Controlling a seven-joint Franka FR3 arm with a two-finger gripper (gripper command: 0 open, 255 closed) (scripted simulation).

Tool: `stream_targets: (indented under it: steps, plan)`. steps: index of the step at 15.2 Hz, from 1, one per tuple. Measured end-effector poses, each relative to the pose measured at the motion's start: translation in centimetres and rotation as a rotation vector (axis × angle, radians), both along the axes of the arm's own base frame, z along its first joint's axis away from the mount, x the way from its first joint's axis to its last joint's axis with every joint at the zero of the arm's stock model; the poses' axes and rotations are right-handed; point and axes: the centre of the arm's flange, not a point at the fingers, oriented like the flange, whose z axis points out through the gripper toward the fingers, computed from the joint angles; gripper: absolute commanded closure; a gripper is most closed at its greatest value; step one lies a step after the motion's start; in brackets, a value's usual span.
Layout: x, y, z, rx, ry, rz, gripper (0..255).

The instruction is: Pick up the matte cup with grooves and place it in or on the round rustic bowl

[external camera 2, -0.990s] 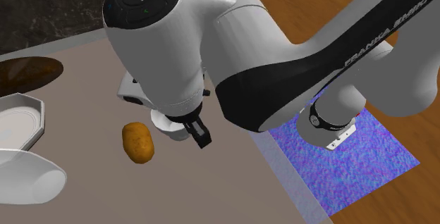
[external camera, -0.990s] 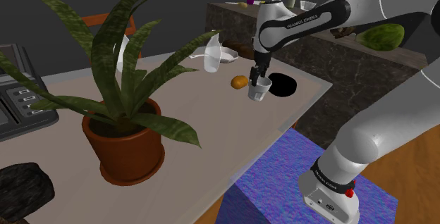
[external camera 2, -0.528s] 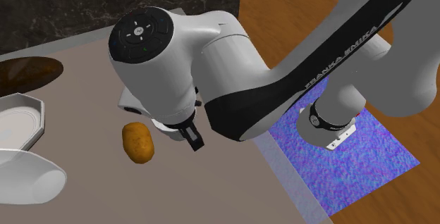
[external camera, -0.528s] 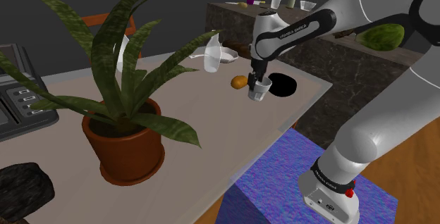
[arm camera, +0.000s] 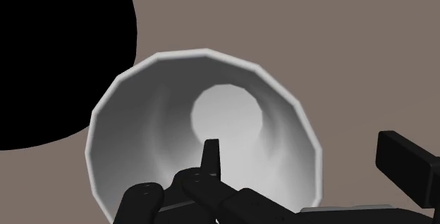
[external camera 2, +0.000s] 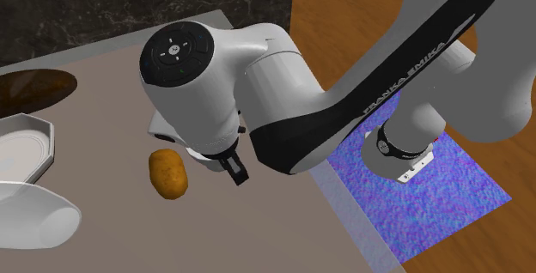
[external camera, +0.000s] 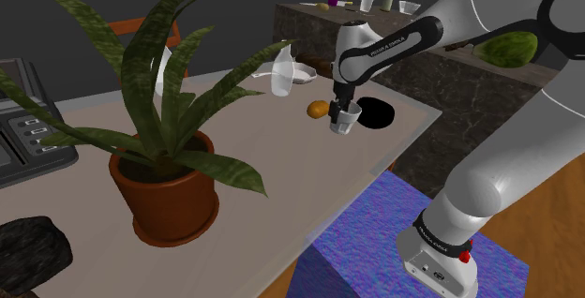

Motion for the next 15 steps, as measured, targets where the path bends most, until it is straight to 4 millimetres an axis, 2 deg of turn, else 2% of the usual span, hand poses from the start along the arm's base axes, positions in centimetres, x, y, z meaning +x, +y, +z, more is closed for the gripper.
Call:
stream_targets:
  steps: [1, 11, 15]
  plan:
    - [0.0, 0.0, 0.0, 0.0, 0.0, 0.0, 255]
    - [0.0, 0.0, 0.0, 0.0, 0.0, 0.0, 255]
    - [0.1, 0.0, 1.5, 0.0, 0.0, 0.0, 255]
